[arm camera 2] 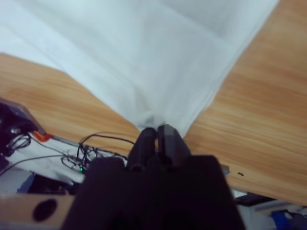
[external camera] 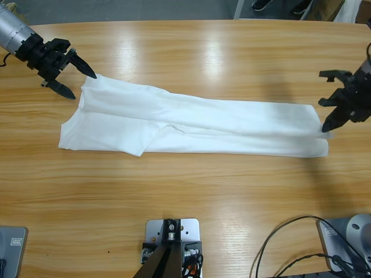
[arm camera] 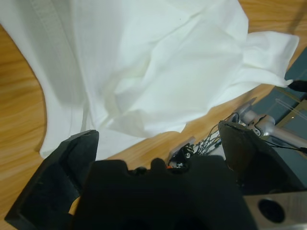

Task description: Fold clothes

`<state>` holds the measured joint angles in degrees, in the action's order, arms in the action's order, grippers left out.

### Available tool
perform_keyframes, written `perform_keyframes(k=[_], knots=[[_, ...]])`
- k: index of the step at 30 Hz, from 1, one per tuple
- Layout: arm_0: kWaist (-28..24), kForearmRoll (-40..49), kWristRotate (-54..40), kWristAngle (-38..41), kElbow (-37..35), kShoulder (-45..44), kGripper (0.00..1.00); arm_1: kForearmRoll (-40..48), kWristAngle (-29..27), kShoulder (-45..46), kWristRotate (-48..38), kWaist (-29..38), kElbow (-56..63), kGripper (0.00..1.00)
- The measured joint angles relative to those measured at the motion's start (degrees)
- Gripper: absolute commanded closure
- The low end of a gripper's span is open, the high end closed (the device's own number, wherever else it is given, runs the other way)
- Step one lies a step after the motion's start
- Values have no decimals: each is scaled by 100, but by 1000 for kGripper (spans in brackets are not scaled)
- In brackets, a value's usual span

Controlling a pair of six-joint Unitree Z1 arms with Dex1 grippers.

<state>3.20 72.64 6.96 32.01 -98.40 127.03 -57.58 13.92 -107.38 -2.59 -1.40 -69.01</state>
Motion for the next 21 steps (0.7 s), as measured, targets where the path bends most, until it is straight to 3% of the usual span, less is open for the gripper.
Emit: perform_keyframes(k=[1, 2, 3, 4, 14, 21], knots=[[1, 0, 0, 1, 10, -28, 36, -87, 0, -52, -4, 85, -22, 1000], [1, 0, 0, 2, 15, -48, 36, -178, 1, -91, -13, 160, -50, 813], [1, 0, 0, 4, 22, -60, 36, -281, 6, -134, -25, 216, -94, 224], [1, 0, 0, 7, 30, -70, 36, -392, 29, -188, -34, 258, -137, 23], [21, 0, 0, 28, 103, -169, 36, -1388, 146, -877, -93, 430, -717, 0], [22, 0, 0, 34, 141, -169, 36, -1508, -26, -845, -288, 437, -974, 0]])
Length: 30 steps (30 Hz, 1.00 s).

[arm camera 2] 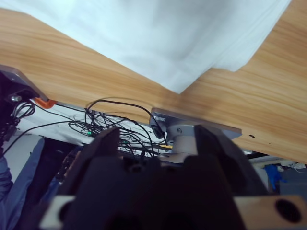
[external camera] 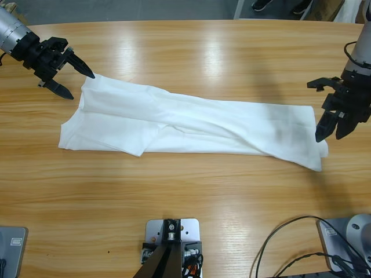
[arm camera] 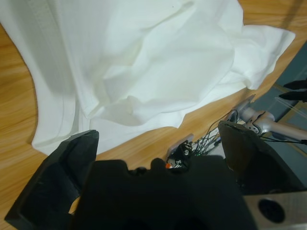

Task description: Fold clothes

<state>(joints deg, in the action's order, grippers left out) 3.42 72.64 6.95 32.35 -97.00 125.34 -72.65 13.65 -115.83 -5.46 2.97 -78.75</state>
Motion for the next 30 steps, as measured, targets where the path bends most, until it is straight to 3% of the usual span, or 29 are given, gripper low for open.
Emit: perform_keyframes(k=[6, 11, 13, 15, 17, 18, 30], knots=[[84, -61, -122, 194, -1, 0, 36, 13, -1, 78, -19, 77, -14, 0], [274, -221, -120, 210, -2, 0, 95, 34, -1, 111, -19, 111, -13, 0], [289, -253, -111, 210, -30, 4, 290, 40, -1, 111, -19, 122, -13, 0], [295, -262, -109, 210, -100, 28, 577, 47, -1, 111, -19, 132, -13, 0], [295, -263, -107, 210, -163, 81, 958, 48, -12, 111, -18, 140, -13, 0], [295, -265, -103, 210, -184, 104, 1000, 52, -15, 111, -18, 140, -13, 0], [296, -272, -93, 185, -216, 213, 1000, 66, -25, 126, -14, 141, -13, 0]])
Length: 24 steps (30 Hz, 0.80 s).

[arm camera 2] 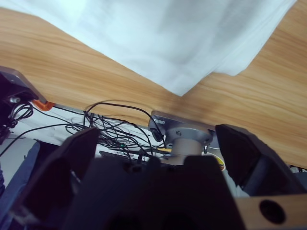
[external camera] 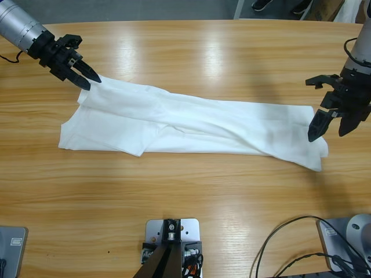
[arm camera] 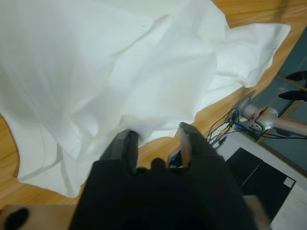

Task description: Fold clothes

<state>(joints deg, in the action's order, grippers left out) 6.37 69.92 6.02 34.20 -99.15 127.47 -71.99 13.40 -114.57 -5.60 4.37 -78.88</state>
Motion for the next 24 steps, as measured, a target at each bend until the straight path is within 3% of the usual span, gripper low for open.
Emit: perform_keyframes(k=[8, 24], knots=[[1, -3, -15, -77, 183, -27, 1000, -25, -5, 76, 22, 0, 0, 0], [11, -118, 22, -382, 1704, -1358, 1000, -161, 8, 664, 24, 1, 0, 0]])
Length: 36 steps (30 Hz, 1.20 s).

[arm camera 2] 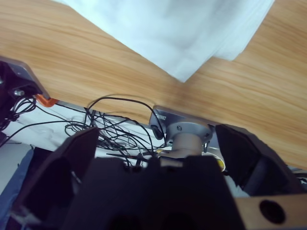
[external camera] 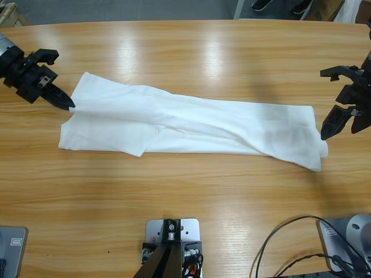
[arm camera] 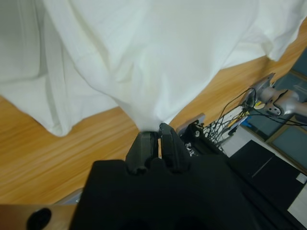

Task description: Fold clothes

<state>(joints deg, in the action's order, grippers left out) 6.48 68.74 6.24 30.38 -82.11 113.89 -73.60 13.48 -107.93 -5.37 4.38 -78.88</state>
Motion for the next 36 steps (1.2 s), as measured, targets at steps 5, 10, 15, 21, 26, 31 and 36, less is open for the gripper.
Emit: perform_keyframes(k=[5, 10, 15, 21, 26, 31, 36], knots=[[1, -30, 17, -27, 290, -49, 1000, -12, 100, 167, 29, 0, 63, 0], [1, -63, 61, -27, 536, -49, 347, -21, 322, 168, 93, 1, 138, 0], [1, -64, 220, -27, 590, -6, 243, -22, 346, 170, 100, 1, 185, 0], [1, -140, 256, -27, 602, 74, 243, -22, 347, 201, 100, 1, 209, 0], [1, -457, 314, -27, 599, -6, 243, -22, 347, 209, 100, 2, 214, 0], [11, -731, 434, 86, 489, -15, 243, -22, 347, 209, 115, 2, 215, 0], [369, -1151, 600, 255, 476, 222, 243, -21, 310, 209, 115, 3, 214, 0]])
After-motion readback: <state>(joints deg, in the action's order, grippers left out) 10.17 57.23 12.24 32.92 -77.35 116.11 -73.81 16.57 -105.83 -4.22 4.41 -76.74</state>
